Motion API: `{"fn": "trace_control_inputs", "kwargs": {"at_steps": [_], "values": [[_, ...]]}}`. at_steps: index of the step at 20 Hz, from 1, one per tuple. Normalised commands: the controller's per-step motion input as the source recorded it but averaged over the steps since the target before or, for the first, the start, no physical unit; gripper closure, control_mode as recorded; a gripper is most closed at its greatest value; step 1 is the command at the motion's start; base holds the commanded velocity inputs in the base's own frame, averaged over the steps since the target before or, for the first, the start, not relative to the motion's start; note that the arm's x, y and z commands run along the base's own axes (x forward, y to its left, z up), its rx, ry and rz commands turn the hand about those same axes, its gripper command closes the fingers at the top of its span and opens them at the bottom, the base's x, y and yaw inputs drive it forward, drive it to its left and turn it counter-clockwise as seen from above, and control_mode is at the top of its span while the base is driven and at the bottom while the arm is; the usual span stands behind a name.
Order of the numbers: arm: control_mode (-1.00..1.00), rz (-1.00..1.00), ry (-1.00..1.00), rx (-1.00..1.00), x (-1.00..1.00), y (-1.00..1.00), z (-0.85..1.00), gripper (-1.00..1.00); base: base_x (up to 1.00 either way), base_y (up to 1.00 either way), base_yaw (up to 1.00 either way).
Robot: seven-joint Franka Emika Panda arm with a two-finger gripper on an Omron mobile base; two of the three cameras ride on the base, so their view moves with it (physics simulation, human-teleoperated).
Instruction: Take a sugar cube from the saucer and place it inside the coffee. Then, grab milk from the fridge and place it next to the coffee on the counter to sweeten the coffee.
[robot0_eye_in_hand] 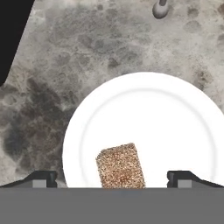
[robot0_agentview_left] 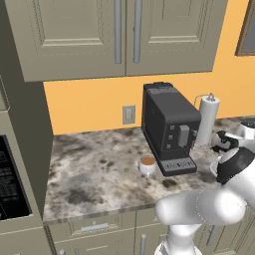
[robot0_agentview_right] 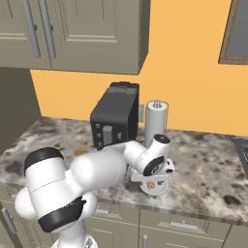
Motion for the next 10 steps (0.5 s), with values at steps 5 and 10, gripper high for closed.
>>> {"fn": "trace_control_inputs", "kwargs": {"at_steps": [5, 10], "values": [[-1.0, 0.0, 0.03, 0.0, 0.22, -0.03, -0.23, -1.0, 0.0, 0.0, 0.0], [-1.0, 0.0, 0.01, 0.0, 0.01, -0.25, -0.19, -1.0, 0.0, 0.0, 0.0]]}}
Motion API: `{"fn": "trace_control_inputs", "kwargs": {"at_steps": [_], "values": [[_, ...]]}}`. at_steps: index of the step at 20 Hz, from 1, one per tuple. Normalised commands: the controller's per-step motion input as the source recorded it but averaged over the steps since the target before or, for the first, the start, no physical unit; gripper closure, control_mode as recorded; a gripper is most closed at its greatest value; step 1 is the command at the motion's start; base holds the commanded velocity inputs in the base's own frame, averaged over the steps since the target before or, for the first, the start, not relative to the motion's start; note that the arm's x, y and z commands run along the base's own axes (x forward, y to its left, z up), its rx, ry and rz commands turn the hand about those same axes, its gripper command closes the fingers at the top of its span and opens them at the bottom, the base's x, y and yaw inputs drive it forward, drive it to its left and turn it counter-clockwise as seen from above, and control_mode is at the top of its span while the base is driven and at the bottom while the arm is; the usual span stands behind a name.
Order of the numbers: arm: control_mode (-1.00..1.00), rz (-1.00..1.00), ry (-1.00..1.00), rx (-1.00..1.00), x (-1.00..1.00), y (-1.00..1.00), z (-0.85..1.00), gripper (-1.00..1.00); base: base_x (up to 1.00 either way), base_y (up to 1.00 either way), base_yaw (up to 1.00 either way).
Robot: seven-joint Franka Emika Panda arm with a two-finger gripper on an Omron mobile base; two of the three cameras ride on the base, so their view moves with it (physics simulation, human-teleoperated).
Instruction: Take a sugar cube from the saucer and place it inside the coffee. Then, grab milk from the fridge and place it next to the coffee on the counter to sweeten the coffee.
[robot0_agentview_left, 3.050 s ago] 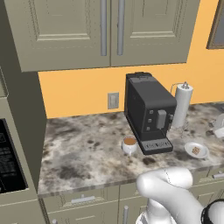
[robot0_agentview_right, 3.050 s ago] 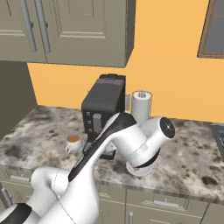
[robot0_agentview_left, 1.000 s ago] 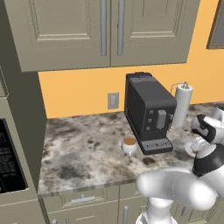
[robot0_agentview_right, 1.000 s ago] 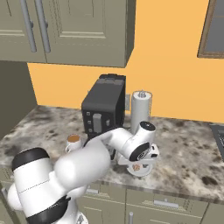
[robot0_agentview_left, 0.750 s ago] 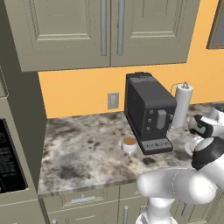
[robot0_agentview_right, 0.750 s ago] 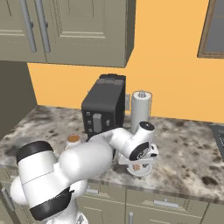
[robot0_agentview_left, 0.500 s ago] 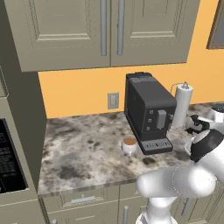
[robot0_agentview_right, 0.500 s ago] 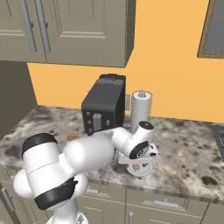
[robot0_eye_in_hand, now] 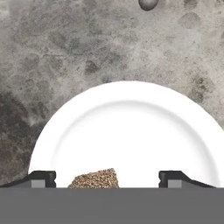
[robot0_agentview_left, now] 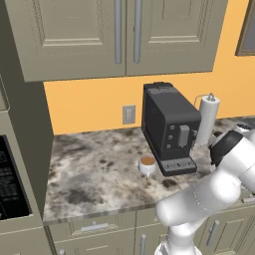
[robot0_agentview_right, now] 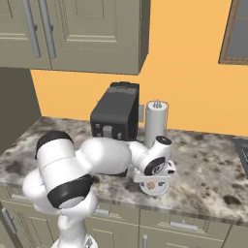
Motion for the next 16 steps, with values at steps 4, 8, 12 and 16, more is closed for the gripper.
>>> {"fn": "trace_control_inputs", "kwargs": {"at_steps": [4, 8, 12, 16], "values": [[-1.0, 0.0, 0.0, 0.0, -0.08, -0.07, -0.06, 1.0, 0.0, 0.0, 0.0], [-1.0, 0.0, 0.0, 0.0, -0.05, 0.0, 0.0, 1.0, 0.0, 0.0, 0.0], [-1.0, -0.01, -0.02, 0.0, -0.38, 0.08, 0.15, 1.0, 0.0, 0.0, 0.0], [-1.0, 0.0, -0.14, -0.01, -0.44, 0.84, 0.5, 1.0, 0.0, 0.0, 0.0]]}}
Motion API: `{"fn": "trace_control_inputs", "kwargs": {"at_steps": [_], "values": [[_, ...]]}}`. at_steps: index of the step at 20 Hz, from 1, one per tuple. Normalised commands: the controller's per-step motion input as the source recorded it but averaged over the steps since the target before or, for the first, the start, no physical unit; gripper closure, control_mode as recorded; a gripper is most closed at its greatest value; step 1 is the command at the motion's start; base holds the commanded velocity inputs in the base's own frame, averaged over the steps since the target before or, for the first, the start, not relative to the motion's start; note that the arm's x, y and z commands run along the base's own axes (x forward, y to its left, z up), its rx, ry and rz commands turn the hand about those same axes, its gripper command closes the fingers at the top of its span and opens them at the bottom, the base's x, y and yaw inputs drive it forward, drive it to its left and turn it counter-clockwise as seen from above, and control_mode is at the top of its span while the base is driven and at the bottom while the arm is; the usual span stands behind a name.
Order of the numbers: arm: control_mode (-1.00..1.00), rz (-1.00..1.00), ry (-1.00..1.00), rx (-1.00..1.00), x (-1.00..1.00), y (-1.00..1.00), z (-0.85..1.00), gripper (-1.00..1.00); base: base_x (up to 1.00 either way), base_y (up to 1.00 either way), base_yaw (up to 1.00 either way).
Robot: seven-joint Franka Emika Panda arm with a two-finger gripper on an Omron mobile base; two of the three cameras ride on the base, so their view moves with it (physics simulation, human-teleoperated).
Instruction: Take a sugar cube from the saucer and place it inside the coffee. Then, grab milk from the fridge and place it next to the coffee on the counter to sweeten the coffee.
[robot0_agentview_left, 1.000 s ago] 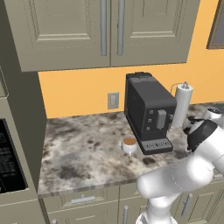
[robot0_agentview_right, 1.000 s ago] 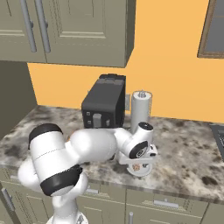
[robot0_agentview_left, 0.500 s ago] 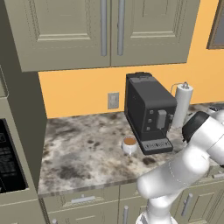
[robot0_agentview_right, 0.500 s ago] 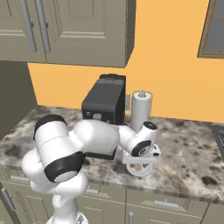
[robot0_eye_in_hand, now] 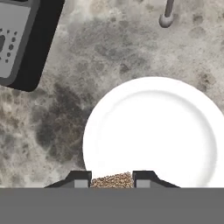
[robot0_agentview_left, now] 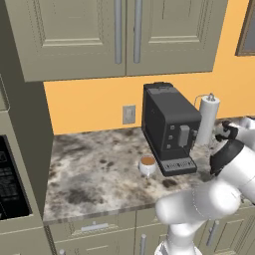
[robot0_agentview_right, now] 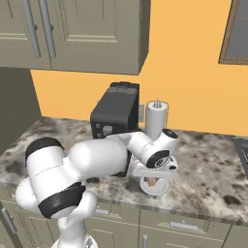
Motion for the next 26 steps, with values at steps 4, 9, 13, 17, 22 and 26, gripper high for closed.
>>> {"fn": "trace_control_inputs", "kwargs": {"at_steps": [4, 9, 13, 17, 22, 26], "values": [[-1.0, 0.0, -0.22, -0.11, -0.33, 1.0, 0.62, 1.0, 0.0, 0.0, 0.0], [-1.0, 0.0, -0.23, -0.19, -0.24, 1.0, 0.47, 1.0, 0.0, 0.0, 0.0], [-1.0, 0.0, -0.2, -0.19, -0.18, 1.0, 0.48, 1.0, 0.0, 0.0, 0.0], [-1.0, 0.0, -0.15, -0.16, -0.04, 1.0, 0.56, 1.0, 0.0, 0.0, 0.0], [-1.0, 0.0, -0.03, -0.12, 0.08, 1.0, 0.55, 1.0, 0.0, 0.0, 0.0], [-1.0, 0.0, 0.0, -0.04, 0.19, 1.0, 0.49, 1.0, 0.0, 0.0, 0.0]]}}
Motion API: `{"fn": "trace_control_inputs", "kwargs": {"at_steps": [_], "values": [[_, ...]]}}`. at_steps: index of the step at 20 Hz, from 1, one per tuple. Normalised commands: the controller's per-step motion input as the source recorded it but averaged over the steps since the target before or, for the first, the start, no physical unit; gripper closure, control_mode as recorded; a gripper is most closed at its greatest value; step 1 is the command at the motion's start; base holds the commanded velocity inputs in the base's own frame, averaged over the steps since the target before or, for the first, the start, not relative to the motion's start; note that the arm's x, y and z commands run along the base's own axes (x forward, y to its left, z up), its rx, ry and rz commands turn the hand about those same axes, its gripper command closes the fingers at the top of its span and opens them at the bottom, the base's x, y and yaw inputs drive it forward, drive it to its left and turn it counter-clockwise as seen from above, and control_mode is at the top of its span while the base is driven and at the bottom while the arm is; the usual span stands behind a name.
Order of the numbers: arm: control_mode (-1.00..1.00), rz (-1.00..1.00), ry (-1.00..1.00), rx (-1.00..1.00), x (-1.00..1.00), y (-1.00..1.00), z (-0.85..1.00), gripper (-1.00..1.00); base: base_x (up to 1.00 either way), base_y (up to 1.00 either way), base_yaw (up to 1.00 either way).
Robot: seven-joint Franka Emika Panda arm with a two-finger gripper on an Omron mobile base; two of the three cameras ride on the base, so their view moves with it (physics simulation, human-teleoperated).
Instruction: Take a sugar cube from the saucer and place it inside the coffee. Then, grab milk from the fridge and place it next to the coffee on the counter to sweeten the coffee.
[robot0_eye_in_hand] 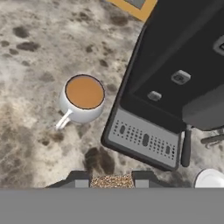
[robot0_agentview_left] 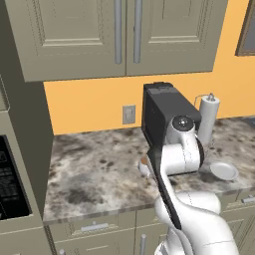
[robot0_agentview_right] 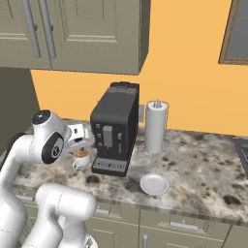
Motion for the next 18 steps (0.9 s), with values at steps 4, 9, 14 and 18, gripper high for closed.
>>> {"fn": "trace_control_inputs", "kwargs": {"at_steps": [4, 9, 14, 18], "values": [[-1.0, 0.04, 0.05, 0.01, 0.11, 0.82, 0.08, 1.0, 0.0, 0.0, 0.0], [-1.0, 0.01, 0.05, 0.0, 0.43, 0.21, -0.27, 1.0, 0.0, 0.0, 0.0], [-1.0, 0.0, 0.05, 0.0, 0.61, 0.14, -0.31, 1.0, 0.0, 0.0, 0.0], [-1.0, 0.0, 0.07, 0.0, 0.44, 0.01, -0.15, 1.0, 0.0, 0.0, 0.0]]}}
